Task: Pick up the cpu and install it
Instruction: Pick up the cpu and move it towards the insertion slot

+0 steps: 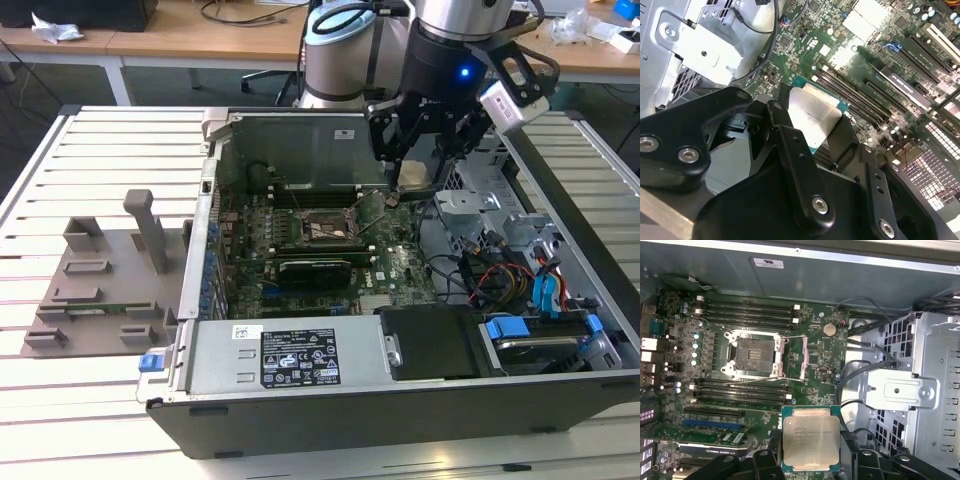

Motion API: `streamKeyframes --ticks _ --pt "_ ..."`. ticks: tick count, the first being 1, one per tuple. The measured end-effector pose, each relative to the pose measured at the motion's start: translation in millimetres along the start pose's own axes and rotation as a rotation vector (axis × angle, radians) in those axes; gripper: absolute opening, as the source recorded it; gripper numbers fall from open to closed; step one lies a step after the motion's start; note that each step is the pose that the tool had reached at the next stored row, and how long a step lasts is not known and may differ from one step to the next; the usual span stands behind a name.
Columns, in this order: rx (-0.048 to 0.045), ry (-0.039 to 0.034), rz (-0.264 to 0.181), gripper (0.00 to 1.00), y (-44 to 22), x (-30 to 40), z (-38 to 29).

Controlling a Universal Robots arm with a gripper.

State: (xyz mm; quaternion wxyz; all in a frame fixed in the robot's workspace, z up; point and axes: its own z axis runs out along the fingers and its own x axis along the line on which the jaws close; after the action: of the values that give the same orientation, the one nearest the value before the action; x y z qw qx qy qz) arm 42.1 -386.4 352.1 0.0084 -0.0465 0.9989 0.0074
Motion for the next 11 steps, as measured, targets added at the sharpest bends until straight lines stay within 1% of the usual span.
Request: streamKeyframes --ticks 5,11 --pt "0.0 0.0 0.0 0.55 0.2 1.3 6.0" --pt "0.0 0.0 0.0 0.55 0.5 2.6 10.9"
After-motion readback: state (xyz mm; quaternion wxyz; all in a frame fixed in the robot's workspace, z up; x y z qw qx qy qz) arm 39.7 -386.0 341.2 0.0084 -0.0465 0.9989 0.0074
